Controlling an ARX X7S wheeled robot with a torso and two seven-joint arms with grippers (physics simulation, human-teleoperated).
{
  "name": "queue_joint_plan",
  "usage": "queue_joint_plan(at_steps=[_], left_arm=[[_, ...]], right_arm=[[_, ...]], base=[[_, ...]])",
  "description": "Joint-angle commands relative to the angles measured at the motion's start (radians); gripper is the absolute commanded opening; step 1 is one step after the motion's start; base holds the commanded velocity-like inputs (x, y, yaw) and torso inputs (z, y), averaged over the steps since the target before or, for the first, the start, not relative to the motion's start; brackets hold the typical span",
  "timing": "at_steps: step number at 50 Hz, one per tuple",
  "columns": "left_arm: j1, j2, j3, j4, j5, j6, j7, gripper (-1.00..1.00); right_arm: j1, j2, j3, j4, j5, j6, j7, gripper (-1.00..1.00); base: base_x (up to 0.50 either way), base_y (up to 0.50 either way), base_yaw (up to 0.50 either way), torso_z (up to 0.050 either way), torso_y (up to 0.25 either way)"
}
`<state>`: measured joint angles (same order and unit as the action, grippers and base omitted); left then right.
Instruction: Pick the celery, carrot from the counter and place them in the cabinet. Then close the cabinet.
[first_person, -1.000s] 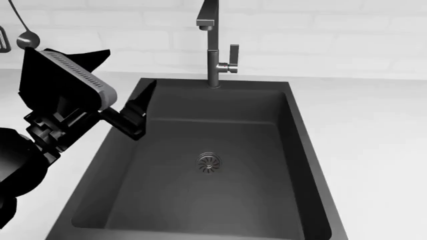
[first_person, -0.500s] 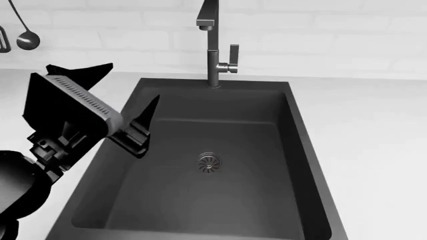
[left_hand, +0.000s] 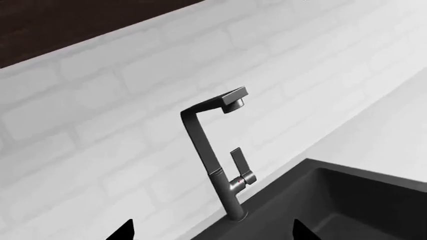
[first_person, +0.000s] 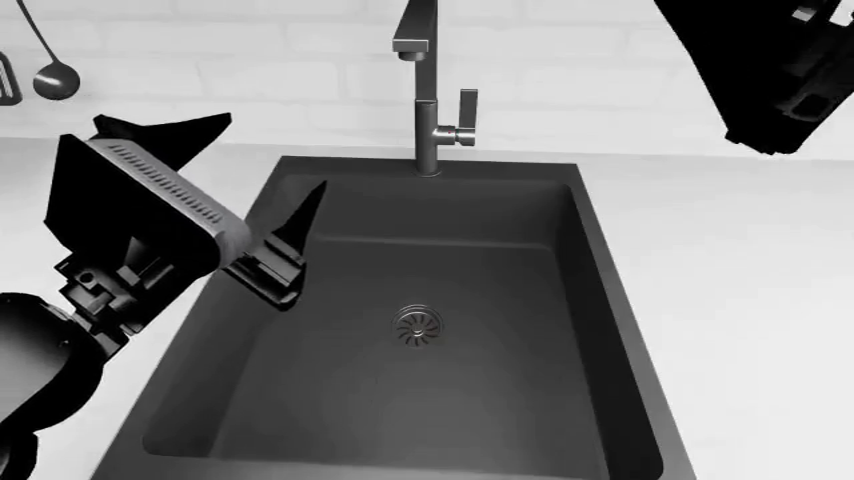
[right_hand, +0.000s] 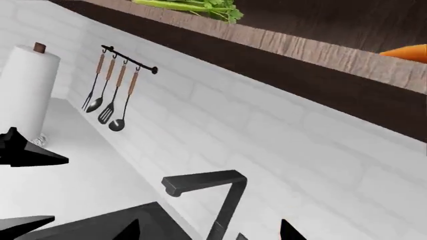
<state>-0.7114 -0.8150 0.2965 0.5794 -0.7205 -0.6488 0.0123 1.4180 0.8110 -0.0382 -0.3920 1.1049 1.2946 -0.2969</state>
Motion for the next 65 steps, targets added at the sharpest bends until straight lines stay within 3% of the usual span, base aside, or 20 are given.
queue_joint_plan(at_steps=[1, 17, 35, 65], left_arm=[[-0.017, 0.002, 0.008, 0.000, 0.000, -0.007, 0.003, 1.00], [-0.012, 0.001, 0.012, 0.001, 0.002, 0.004, 0.010, 1.00], [-0.033, 0.007, 0.019, -0.003, -0.002, -0.006, 0.012, 1.00], [-0.079, 0.006, 0.042, 0.014, -0.016, -0.053, 0.010, 1.00]], right_arm=[[-0.041, -0.014, 0.020, 0.043, 0.056, 0.048, 0.040, 1.00], [-0.094, -0.023, 0.050, 0.049, 0.133, 0.062, 0.049, 1.00], [-0.345, 0.049, 0.197, -0.108, 0.212, 0.000, 0.020, 1.00], [-0.330, 0.068, 0.175, -0.148, 0.222, -0.020, 0.014, 1.00]], base=[[0.00, 0.00, 0.00, 0.000, 0.000], [0.00, 0.00, 0.00, 0.000, 0.000], [0.00, 0.00, 0.00, 0.000, 0.000], [-0.02, 0.20, 0.00, 0.000, 0.000]])
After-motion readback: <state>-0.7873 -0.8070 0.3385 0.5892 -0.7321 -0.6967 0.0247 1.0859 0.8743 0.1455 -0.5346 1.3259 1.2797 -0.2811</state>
